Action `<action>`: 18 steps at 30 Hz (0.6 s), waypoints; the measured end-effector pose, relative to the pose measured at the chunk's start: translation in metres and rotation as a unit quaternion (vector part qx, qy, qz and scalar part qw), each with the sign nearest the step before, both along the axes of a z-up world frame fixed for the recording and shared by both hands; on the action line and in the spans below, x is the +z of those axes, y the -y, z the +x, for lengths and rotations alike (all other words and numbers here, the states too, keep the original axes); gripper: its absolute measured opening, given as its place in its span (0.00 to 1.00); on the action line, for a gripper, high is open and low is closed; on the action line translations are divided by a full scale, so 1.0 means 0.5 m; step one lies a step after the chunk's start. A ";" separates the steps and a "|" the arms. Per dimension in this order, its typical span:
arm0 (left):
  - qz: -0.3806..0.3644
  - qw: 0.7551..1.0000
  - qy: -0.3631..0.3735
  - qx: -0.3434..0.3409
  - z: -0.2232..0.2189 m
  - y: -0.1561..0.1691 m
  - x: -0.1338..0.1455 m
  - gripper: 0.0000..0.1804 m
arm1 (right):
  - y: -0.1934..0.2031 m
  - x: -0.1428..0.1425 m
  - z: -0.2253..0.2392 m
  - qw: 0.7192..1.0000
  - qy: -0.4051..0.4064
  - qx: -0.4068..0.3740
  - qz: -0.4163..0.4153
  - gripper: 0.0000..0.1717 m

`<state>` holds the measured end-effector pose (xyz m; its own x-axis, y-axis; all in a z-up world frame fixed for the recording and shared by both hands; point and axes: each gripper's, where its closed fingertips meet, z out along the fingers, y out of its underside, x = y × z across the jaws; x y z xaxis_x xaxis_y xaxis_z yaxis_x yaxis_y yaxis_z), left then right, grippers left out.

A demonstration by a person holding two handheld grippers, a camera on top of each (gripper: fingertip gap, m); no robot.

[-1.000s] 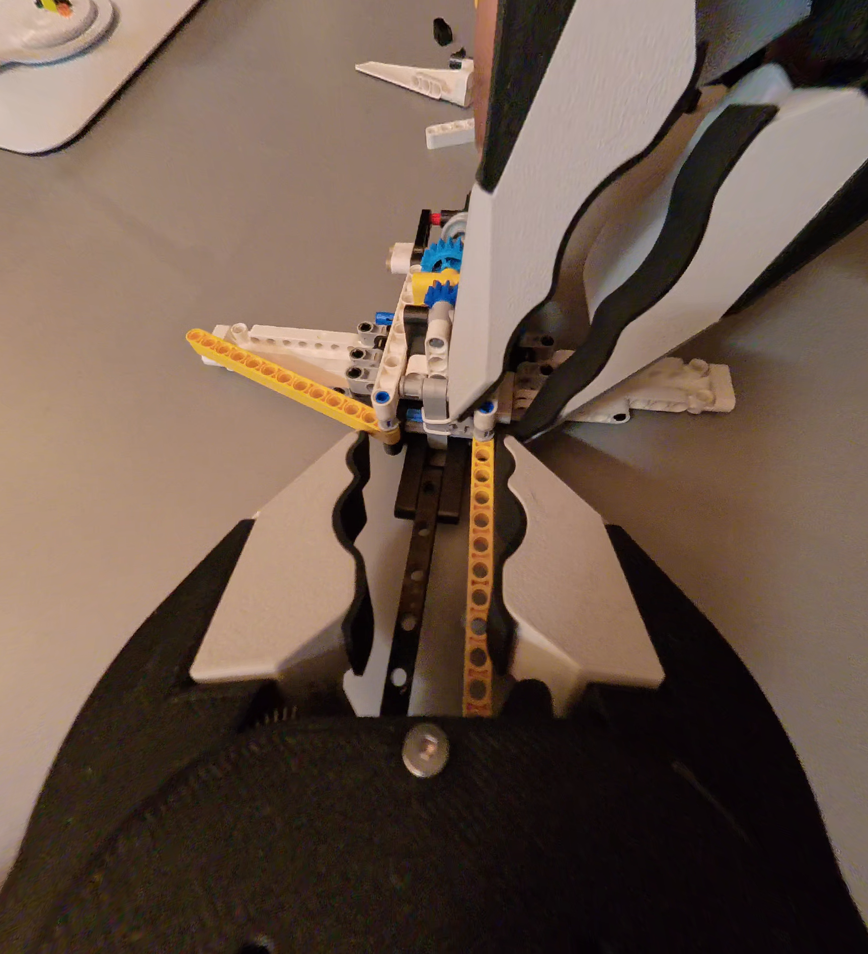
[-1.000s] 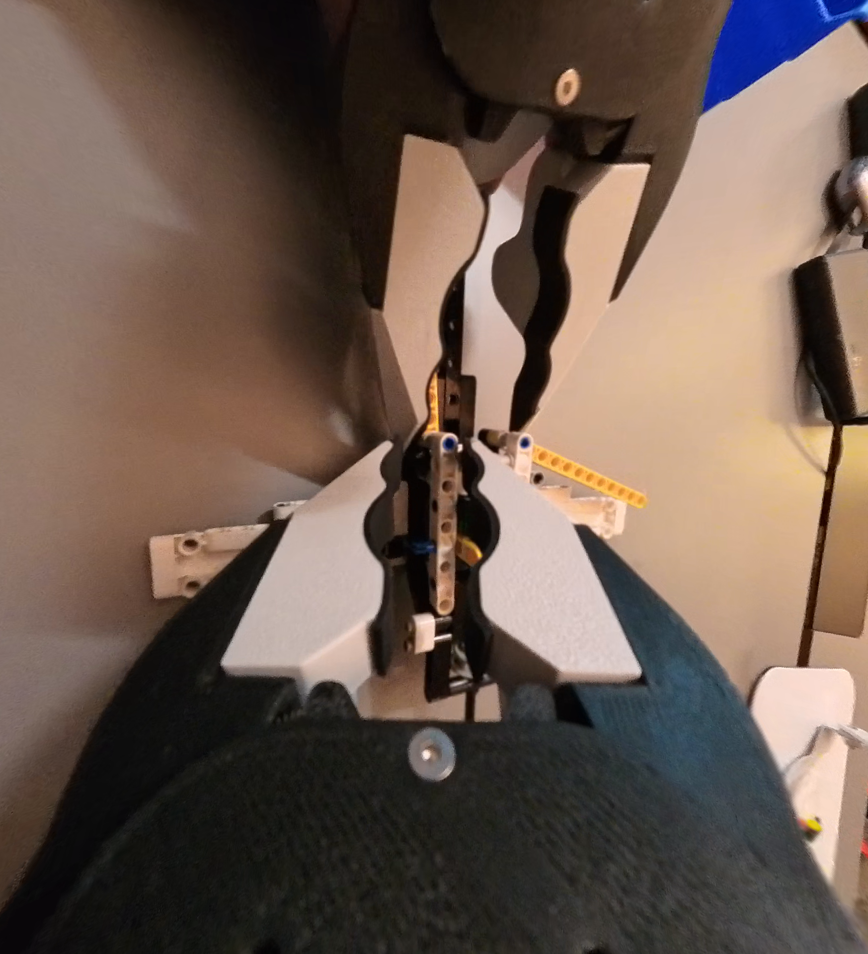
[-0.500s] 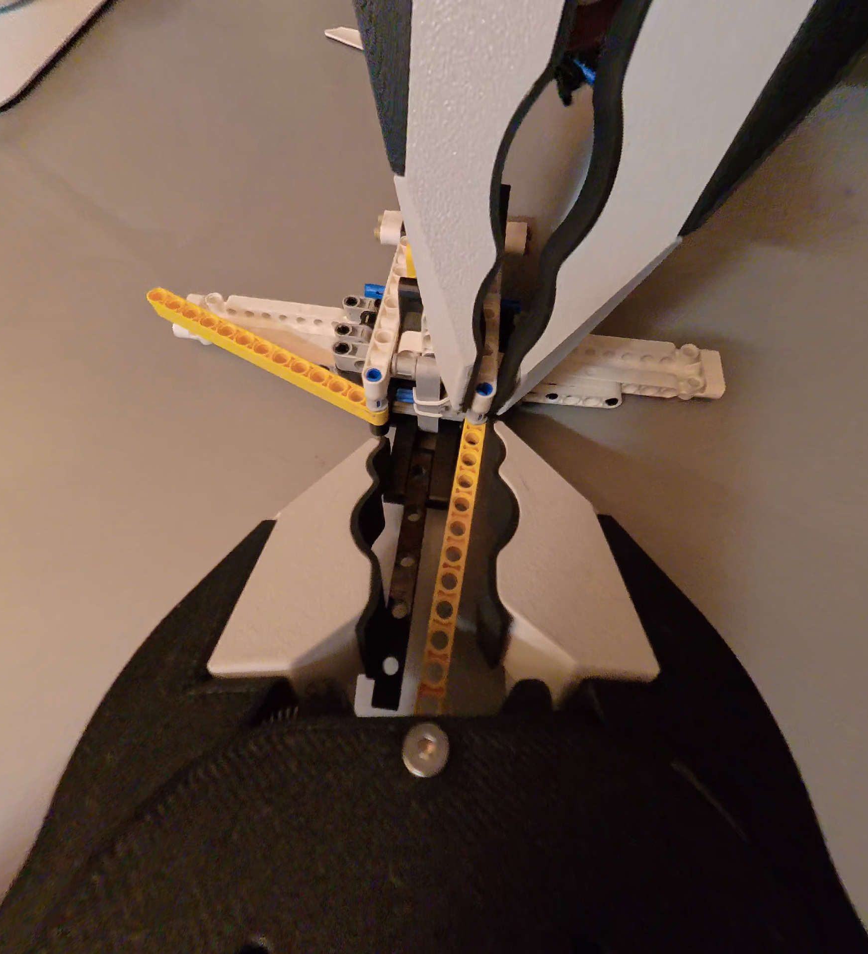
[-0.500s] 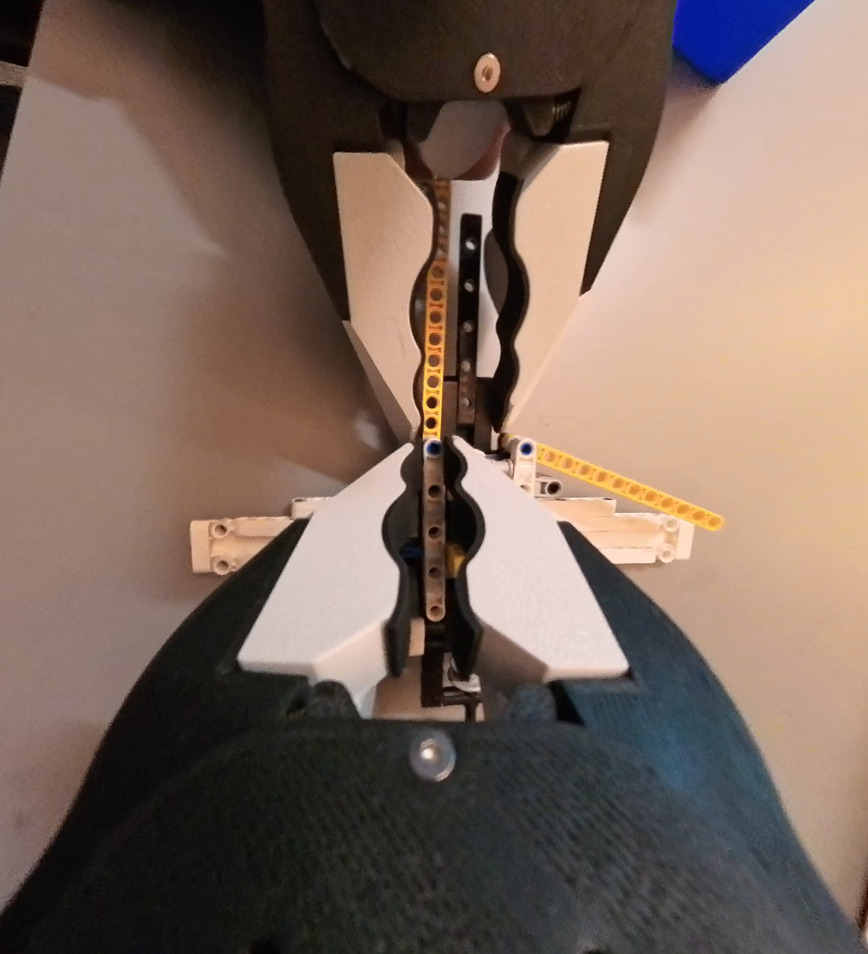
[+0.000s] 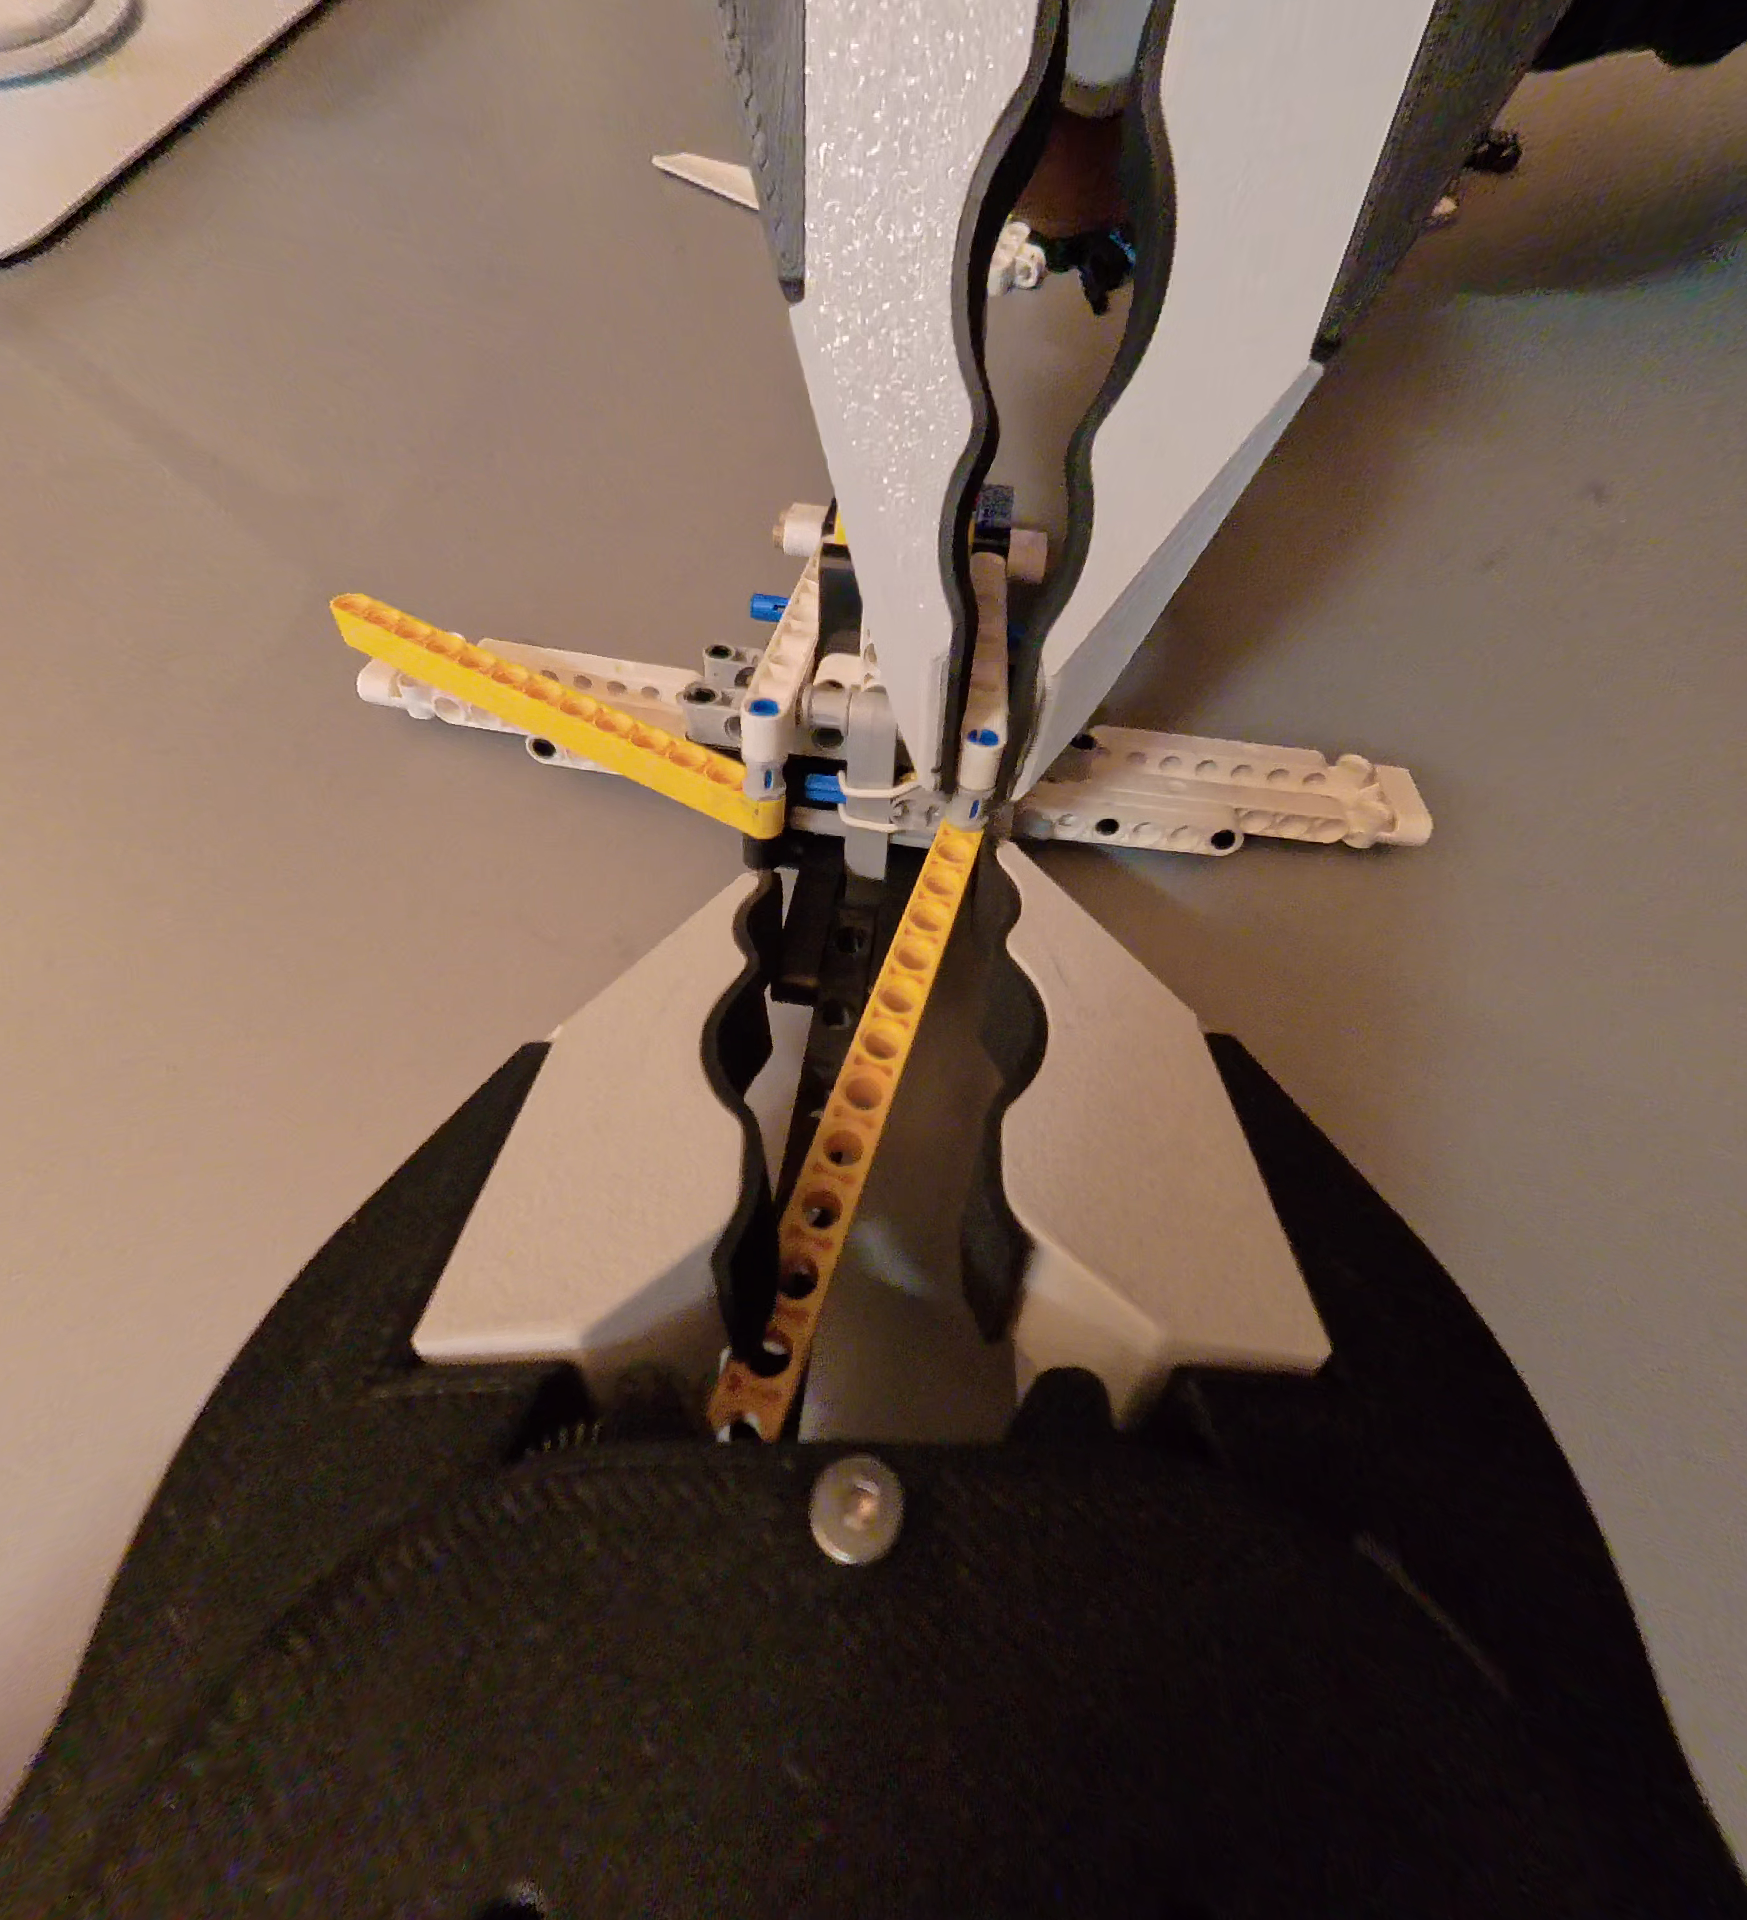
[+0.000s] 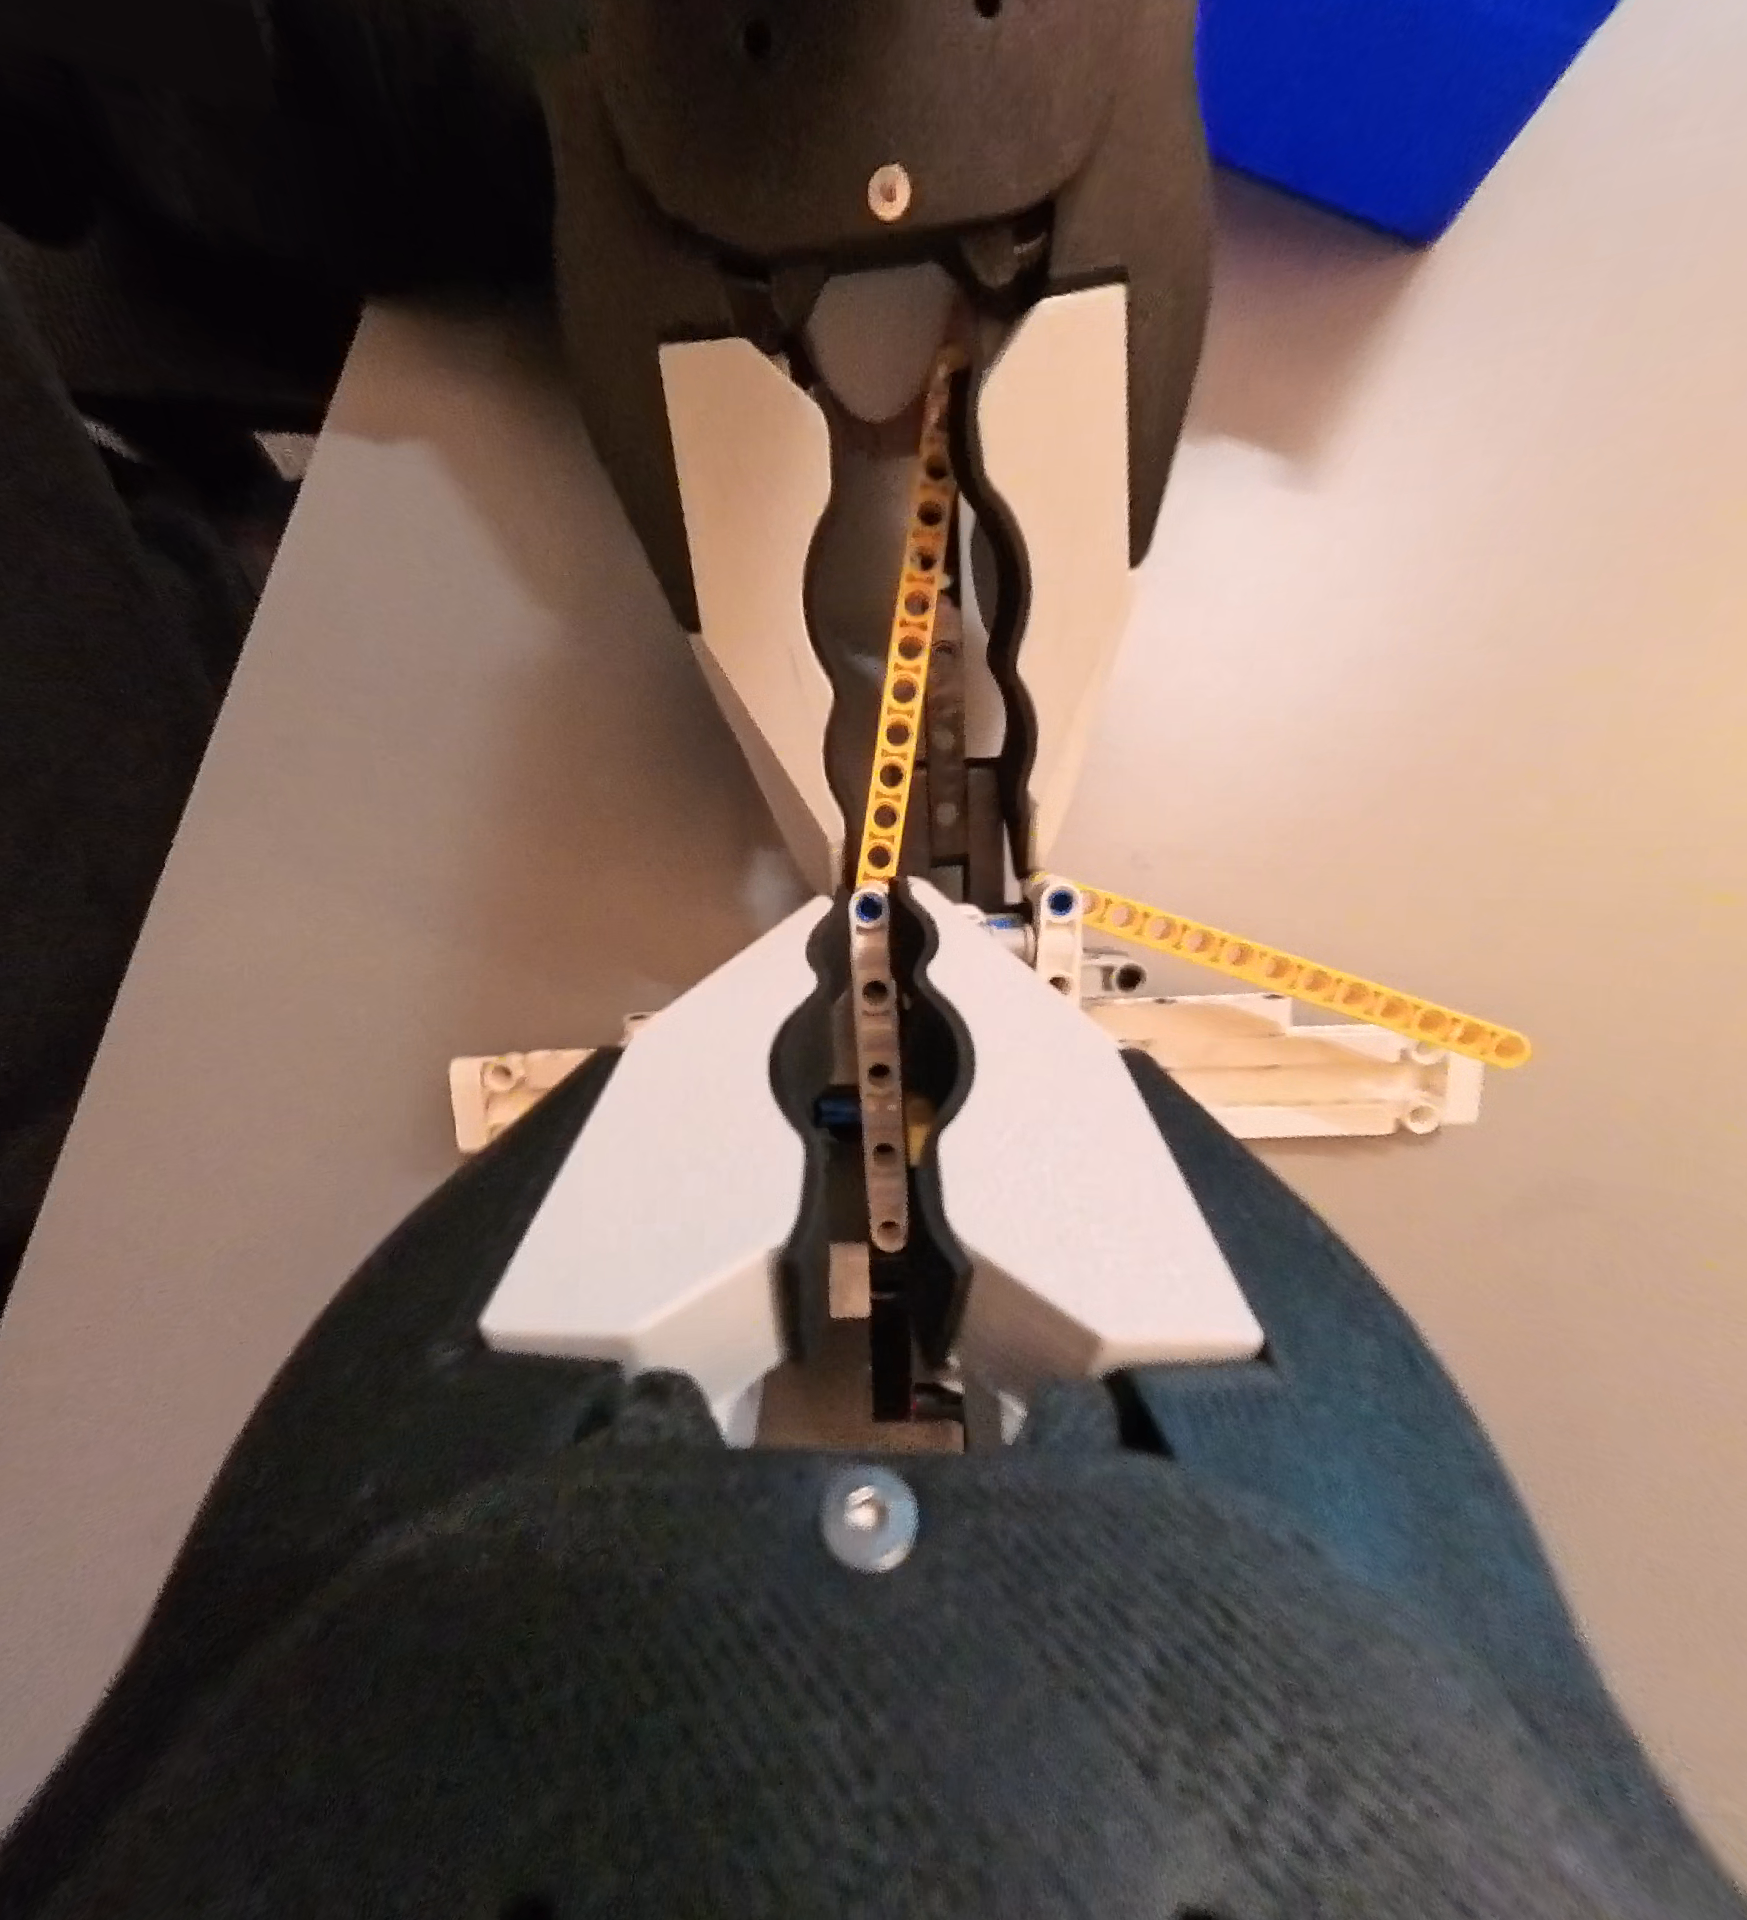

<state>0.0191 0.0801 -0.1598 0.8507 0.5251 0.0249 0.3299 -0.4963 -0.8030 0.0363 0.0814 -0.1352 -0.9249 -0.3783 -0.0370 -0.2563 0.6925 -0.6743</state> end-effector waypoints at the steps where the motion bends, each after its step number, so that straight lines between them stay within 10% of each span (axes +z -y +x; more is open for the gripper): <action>1: 0.001 1.000 0.000 0.000 0.000 0.001 0.000 0.21 | 0.000 0.001 -0.001 1.000 0.003 -0.005 -0.004 0.02; 18: -0.005 0.998 -0.056 0.025 -0.019 0.099 0.035 0.23 | 0.006 0.035 -0.025 0.997 -0.029 -0.060 -0.050 0.03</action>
<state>0.0096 0.0306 -0.1422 0.8209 0.5664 -0.0734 0.2633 -0.4893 -0.8314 0.0237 0.0783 -0.1176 -0.9631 -0.2644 0.0506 -0.2168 0.6505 -0.7279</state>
